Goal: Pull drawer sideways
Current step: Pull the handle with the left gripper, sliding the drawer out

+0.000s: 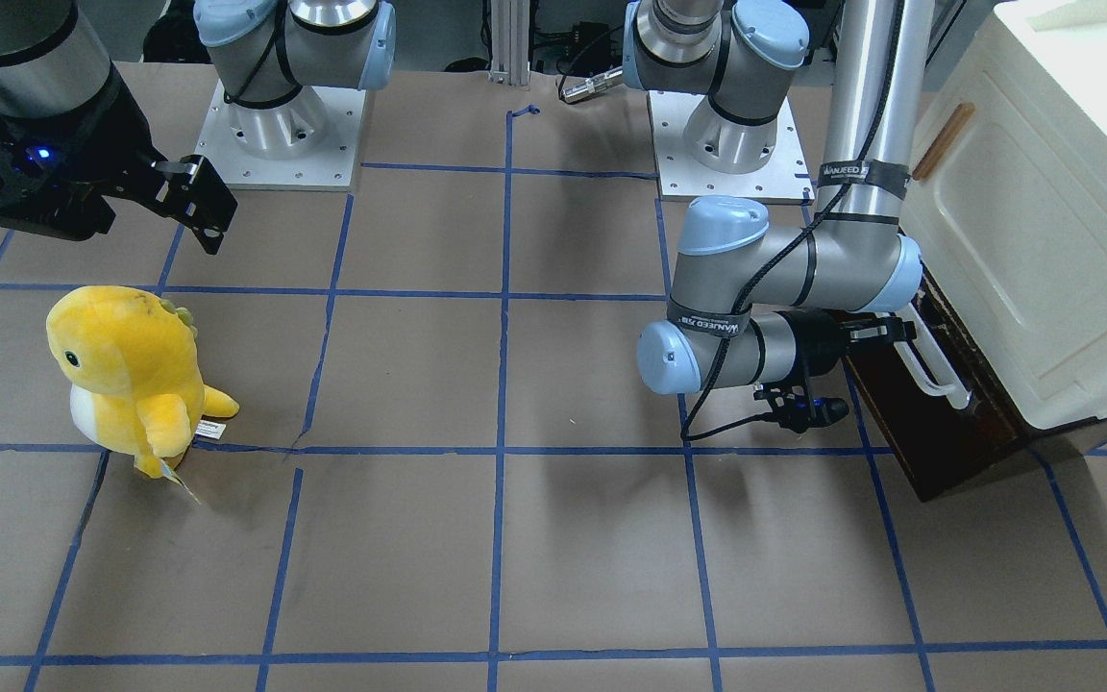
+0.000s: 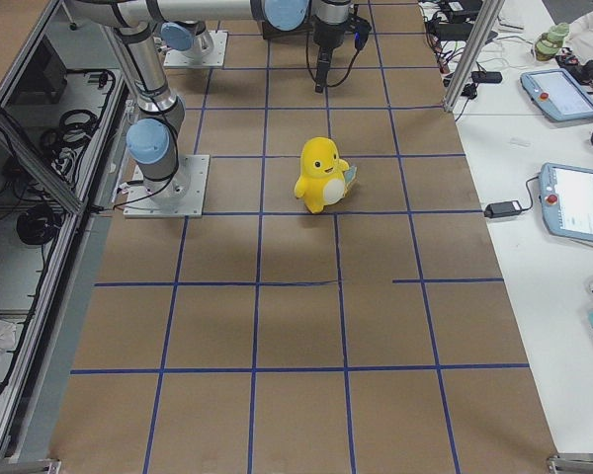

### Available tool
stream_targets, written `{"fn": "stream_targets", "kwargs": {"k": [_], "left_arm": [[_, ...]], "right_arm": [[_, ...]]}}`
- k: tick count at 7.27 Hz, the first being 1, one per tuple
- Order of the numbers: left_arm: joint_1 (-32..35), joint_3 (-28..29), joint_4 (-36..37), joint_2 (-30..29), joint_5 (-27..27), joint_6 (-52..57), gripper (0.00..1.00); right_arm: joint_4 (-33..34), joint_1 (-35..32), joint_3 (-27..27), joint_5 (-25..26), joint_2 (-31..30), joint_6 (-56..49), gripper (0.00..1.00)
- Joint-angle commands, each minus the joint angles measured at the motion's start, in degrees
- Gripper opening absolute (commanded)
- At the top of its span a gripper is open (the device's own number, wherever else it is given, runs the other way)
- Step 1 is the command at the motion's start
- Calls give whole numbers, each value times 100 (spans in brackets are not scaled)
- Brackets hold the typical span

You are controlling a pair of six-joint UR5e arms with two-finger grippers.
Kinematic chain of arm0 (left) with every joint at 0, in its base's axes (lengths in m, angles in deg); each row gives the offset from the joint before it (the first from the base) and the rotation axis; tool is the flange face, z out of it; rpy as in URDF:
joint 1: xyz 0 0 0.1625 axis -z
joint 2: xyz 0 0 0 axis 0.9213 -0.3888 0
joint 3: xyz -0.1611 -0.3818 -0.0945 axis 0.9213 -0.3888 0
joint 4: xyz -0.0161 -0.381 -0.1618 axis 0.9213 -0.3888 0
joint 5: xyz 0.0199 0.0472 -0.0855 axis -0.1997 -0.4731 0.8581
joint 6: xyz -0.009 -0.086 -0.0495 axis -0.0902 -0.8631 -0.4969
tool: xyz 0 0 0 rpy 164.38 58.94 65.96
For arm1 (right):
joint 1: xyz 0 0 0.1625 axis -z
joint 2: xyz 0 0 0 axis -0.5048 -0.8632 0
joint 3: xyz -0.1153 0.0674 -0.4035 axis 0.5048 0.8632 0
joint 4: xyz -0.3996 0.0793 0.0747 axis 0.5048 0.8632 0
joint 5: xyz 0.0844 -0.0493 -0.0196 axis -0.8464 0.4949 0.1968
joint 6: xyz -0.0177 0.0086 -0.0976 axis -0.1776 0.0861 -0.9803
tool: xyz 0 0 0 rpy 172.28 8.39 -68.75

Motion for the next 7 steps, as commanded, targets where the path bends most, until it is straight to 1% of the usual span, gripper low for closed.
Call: {"fn": "stream_targets", "kwargs": {"k": [1,7], "left_arm": [[140,8,-3,-9,-3,9,8],[351,43,6,-9,40,106,8]], "right_arm": [[0,-1,0,0,0,0,100],[0,-1,0,0,0,0,100]]}}
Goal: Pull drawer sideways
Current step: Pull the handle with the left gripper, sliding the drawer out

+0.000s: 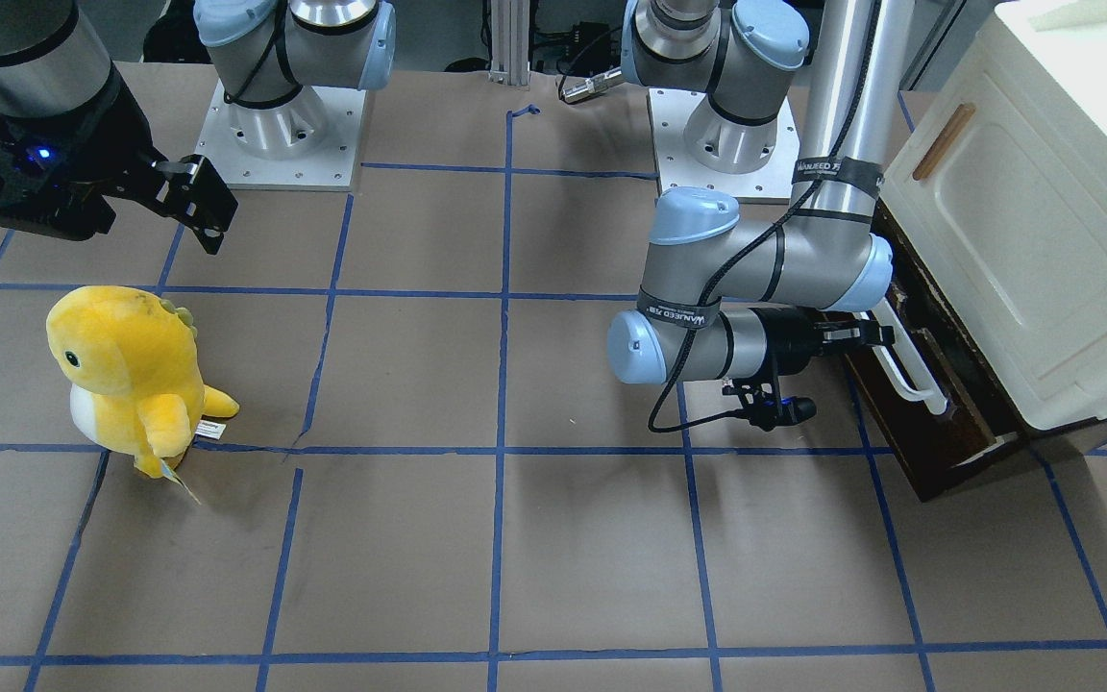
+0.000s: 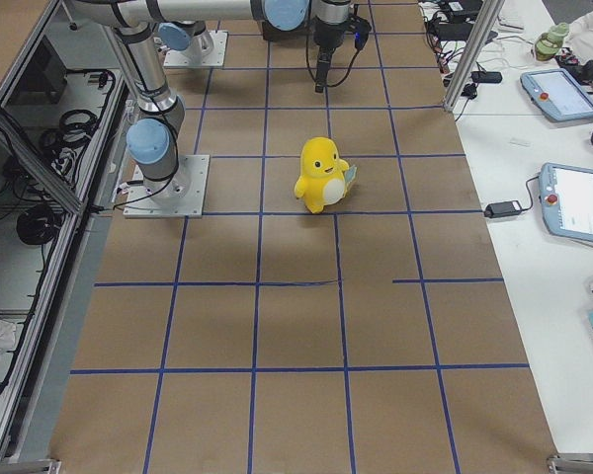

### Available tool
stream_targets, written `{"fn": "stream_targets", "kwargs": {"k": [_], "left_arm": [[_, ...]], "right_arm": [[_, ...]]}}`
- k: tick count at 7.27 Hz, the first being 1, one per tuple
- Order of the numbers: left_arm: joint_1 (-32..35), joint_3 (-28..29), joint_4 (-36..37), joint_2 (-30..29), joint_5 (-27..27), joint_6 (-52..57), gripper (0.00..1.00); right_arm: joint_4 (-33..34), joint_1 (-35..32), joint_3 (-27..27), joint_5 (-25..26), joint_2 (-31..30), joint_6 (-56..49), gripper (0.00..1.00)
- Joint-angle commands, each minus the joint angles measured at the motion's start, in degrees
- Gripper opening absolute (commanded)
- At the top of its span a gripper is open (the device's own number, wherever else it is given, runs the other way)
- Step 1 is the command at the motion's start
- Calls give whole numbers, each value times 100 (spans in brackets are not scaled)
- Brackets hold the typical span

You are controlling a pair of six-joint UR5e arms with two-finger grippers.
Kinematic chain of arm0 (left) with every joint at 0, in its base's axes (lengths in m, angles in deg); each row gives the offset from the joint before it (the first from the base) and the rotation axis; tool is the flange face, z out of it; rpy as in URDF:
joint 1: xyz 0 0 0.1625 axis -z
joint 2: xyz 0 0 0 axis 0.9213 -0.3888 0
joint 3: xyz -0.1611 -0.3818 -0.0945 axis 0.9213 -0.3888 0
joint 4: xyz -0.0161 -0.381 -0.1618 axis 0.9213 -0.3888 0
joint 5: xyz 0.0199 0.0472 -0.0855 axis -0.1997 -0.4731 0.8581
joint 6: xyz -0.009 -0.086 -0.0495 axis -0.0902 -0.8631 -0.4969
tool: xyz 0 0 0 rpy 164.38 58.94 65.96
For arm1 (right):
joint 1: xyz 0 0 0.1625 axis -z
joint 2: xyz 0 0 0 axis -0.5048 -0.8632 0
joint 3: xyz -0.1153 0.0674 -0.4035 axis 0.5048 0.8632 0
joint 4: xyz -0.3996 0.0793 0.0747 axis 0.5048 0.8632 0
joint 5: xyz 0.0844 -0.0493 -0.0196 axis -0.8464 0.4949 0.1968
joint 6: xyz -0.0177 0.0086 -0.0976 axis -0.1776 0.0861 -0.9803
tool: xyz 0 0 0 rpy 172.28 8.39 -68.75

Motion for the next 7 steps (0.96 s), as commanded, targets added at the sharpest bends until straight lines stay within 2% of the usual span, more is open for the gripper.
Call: {"fn": "stream_targets", "kwargs": {"k": [1,7], "left_arm": [[78,11,-8,0,52,2,8],[315,37,10,0,79,2,8]], "right_arm": [[0,0,0,0,0,0,100],[0,0,0,0,0,0,100]]}}
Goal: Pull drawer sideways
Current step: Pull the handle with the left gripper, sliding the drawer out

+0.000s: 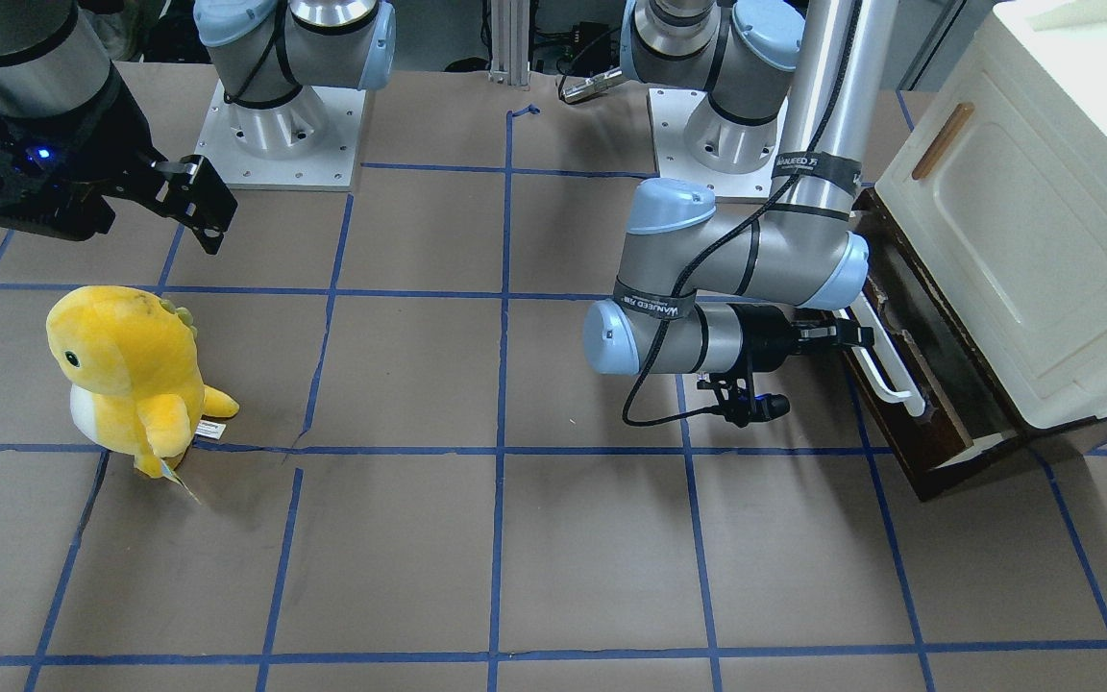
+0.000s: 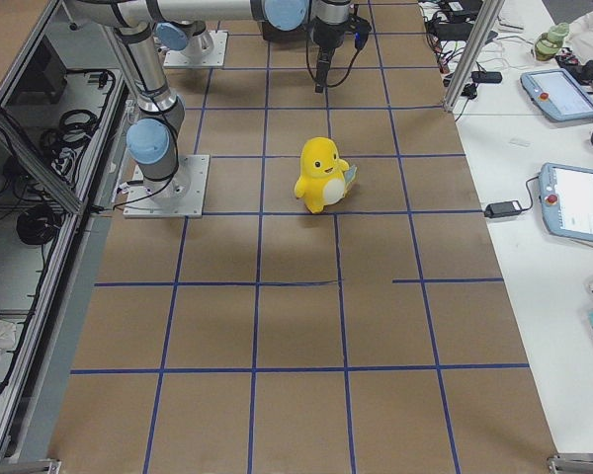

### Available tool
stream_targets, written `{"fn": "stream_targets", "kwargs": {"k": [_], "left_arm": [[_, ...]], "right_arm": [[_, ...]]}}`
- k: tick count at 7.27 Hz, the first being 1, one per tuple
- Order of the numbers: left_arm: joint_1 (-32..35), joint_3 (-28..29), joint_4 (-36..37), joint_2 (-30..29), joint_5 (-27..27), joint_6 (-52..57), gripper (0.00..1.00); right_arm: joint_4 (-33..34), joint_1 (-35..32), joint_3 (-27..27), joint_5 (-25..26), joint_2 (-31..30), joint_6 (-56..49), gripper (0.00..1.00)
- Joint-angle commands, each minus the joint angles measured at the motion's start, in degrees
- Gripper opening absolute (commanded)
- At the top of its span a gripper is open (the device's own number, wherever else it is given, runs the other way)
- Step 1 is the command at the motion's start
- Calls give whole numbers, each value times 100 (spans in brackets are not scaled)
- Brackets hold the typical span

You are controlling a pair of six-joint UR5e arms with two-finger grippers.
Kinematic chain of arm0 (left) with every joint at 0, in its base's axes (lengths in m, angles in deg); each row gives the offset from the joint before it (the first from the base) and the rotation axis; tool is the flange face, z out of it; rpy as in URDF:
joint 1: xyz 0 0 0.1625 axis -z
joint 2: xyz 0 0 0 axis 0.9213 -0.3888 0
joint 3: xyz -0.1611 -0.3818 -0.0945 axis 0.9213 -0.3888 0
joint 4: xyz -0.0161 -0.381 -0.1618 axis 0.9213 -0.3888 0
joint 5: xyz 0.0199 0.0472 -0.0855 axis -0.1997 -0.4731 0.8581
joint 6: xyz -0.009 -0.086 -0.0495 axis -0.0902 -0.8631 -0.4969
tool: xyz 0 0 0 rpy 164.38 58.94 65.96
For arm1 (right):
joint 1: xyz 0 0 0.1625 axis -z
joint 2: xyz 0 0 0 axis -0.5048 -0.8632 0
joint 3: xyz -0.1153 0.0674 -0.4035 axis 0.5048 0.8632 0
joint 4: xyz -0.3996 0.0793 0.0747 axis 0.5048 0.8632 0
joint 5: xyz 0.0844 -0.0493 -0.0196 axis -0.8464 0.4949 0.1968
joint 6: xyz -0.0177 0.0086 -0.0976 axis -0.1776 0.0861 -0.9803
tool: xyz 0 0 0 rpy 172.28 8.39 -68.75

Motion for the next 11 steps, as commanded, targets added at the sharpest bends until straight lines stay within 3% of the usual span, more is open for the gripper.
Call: {"fn": "stream_targets", "kwargs": {"k": [1,11], "left_arm": [[39,4,1,0,4,0,8],[250,48,36,-9,21,9,9]], "right_arm": [[1,6,0,0,0,0,100],[-8,-3,0,0,0,0,100]]}}
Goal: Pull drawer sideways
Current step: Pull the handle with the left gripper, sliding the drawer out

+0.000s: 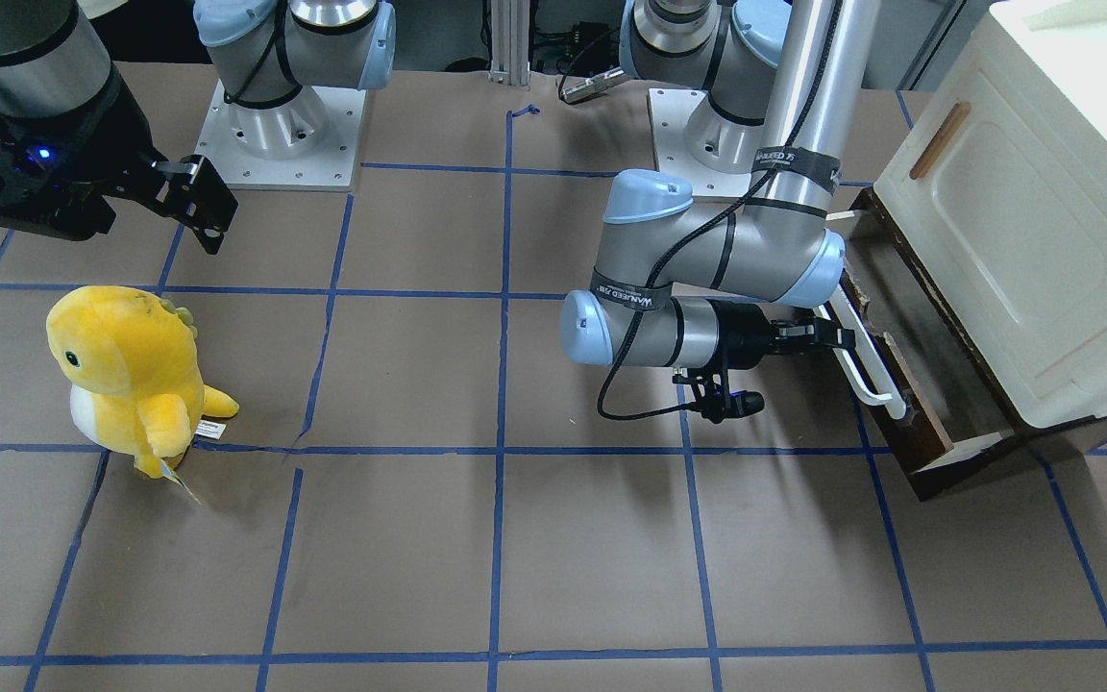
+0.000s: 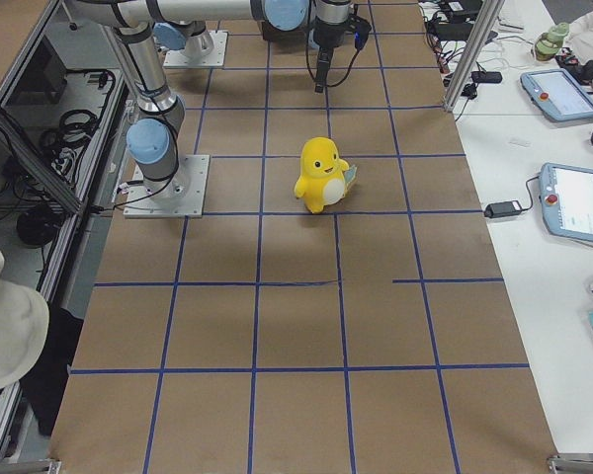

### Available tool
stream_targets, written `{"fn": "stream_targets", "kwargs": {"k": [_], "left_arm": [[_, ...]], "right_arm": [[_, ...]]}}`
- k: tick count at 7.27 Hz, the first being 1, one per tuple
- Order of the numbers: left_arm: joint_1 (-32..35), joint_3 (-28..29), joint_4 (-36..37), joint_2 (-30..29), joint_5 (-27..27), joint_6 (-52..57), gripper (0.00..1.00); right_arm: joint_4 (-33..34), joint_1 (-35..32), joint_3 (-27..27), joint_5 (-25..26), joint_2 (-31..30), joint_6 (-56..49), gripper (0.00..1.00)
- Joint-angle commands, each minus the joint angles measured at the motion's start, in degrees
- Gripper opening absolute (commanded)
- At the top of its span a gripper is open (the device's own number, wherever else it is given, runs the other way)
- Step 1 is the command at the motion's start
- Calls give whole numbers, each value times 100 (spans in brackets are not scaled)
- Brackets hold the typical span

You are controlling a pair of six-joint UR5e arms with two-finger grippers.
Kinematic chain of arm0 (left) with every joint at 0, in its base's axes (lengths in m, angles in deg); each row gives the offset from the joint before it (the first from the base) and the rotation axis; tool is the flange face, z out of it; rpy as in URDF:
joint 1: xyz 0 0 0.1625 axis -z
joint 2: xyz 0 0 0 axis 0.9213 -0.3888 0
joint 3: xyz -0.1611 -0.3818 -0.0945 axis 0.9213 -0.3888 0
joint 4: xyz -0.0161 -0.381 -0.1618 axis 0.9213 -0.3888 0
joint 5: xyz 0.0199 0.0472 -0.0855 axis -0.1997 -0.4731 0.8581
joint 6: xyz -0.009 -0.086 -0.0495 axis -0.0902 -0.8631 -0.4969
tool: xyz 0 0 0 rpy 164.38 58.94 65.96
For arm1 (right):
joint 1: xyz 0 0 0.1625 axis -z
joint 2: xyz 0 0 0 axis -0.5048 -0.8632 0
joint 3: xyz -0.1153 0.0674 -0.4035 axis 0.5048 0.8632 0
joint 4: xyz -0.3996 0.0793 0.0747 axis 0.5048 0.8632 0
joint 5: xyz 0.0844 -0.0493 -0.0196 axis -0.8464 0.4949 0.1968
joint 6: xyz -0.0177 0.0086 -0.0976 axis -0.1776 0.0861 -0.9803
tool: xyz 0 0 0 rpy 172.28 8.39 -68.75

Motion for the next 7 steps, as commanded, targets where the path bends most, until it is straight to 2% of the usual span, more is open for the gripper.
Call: {"fn": "stream_targets", "kwargs": {"k": [1,7], "left_arm": [[-6,59,0,-10,10,1,9],[178,77,-26,-45,18,10,9]], "right_arm": [[2,0,0,0,0,0,100],[2,0,0,0,0,0,100]]}}
